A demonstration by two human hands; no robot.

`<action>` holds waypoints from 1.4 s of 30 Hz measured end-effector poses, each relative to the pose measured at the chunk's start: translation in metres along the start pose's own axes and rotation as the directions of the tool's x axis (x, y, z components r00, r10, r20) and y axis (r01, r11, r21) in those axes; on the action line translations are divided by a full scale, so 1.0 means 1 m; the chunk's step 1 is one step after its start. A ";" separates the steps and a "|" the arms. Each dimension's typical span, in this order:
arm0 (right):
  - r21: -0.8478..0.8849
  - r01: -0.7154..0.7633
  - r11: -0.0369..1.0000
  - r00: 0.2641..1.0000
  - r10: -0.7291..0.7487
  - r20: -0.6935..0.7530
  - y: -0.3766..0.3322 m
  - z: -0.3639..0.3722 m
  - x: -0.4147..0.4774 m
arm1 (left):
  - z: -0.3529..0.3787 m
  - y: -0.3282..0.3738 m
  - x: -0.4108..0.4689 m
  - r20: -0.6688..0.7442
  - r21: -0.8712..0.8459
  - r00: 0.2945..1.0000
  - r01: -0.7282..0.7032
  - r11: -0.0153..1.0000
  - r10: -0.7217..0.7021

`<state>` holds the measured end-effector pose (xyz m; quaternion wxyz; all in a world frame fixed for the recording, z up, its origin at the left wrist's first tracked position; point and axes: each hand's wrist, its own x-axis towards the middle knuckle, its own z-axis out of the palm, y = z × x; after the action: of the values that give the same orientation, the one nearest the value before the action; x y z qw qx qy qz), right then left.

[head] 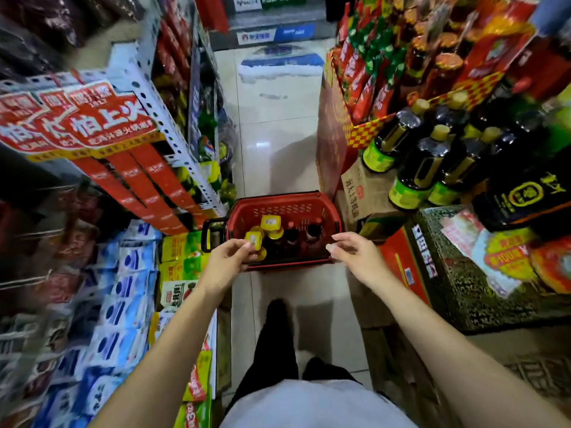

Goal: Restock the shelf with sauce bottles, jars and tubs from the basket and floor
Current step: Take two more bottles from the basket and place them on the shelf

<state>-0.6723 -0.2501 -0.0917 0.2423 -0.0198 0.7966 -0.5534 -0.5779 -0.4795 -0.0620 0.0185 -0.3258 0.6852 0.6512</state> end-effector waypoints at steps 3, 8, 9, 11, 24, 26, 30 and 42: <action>-0.018 -0.038 0.999 0.999 0.038 -0.015 -0.004 0.007 0.039 | -0.001 0.007 0.049 0.029 -0.010 0.998 0.052 0.999 -0.051; -0.040 -0.165 0.985 0.986 0.164 -0.035 -0.008 0.017 0.100 | -0.005 0.018 0.132 0.102 0.032 0.987 0.124 0.992 -0.127; -0.044 -0.194 0.980 0.980 0.193 -0.040 -0.008 0.019 0.113 | -0.005 0.020 0.151 0.119 0.044 0.982 0.139 0.989 -0.144; -0.048 -0.241 0.969 0.970 0.239 -0.051 -0.006 0.022 0.135 | -0.004 0.023 0.180 0.157 0.075 0.974 0.151 0.986 -0.162; 0.006 -0.481 0.877 0.874 0.479 -0.081 0.080 0.042 0.265 | 0.051 -0.045 0.342 0.237 0.271 0.907 0.282 0.920 -0.348; 0.049 -0.513 0.857 0.853 0.516 -0.075 0.103 0.046 0.284 | 0.065 -0.066 0.359 0.218 0.275 0.910 0.290 0.917 -0.353; 0.165 -0.569 0.805 0.804 0.587 -0.092 0.148 0.059 0.319 | 0.088 -0.117 0.391 0.213 0.296 0.892 0.329 0.897 -0.398; 0.142 -0.585 0.798 0.794 0.600 -0.101 0.309 0.099 0.413 | 0.152 -0.282 0.482 0.167 0.358 0.910 0.301 0.884 -0.378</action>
<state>-0.9235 -0.3406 -0.5444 0.3472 0.2826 0.7481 -0.4899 -0.8850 -0.5288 -0.5503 0.2664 -0.3556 0.7076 0.5494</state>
